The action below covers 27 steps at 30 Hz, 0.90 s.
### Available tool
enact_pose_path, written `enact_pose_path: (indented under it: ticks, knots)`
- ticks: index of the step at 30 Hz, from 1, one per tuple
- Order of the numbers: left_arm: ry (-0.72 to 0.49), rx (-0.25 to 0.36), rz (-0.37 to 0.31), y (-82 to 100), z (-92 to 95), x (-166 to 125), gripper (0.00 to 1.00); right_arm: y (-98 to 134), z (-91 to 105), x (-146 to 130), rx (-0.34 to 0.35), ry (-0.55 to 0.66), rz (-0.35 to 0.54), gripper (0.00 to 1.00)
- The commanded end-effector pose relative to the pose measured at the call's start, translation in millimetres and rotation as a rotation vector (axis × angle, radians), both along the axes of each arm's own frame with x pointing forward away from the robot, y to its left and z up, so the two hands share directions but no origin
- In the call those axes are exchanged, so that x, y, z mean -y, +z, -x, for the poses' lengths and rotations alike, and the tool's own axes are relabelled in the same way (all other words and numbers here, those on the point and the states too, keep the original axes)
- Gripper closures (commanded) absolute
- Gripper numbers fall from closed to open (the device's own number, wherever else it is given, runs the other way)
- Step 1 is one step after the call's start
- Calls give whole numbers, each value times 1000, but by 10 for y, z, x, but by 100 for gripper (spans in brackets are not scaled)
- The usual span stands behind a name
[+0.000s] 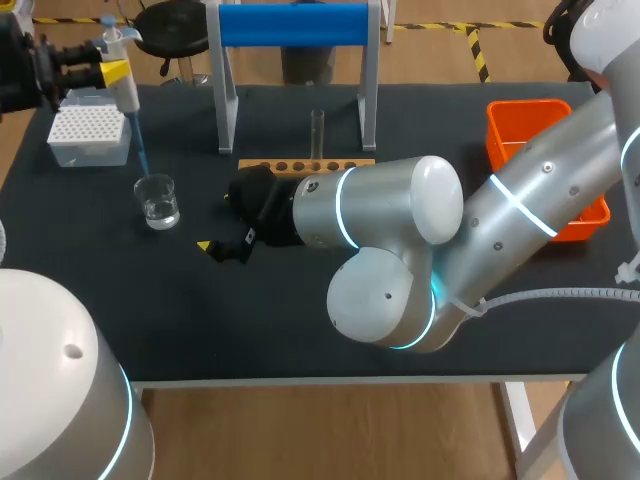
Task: Invert the test tube, pick up the pipette, mount the tip to pipette, aspirate from beaker and dispense into the tube, eject the tip, return the pipette, and cap with the stopper.
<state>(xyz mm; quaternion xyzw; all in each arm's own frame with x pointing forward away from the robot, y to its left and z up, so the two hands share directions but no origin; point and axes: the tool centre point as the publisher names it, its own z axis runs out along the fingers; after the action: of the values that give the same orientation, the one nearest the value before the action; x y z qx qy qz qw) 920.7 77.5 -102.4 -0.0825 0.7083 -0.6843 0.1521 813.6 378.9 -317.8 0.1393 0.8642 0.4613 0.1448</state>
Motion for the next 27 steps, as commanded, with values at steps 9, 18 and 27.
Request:
enact_pose_path:
  ticks: [9,18,27]
  knots:
    - [-10,-6,16,-208,-73,-1,100,-4,8,-1,1,-2,0,0]
    - [-11,-13,26,-356,-86,18,100,-4,8,-1,1,-2,0,0]
    - [-10,-19,27,-445,-91,23,100,-4,8,-1,1,-2,0,0]
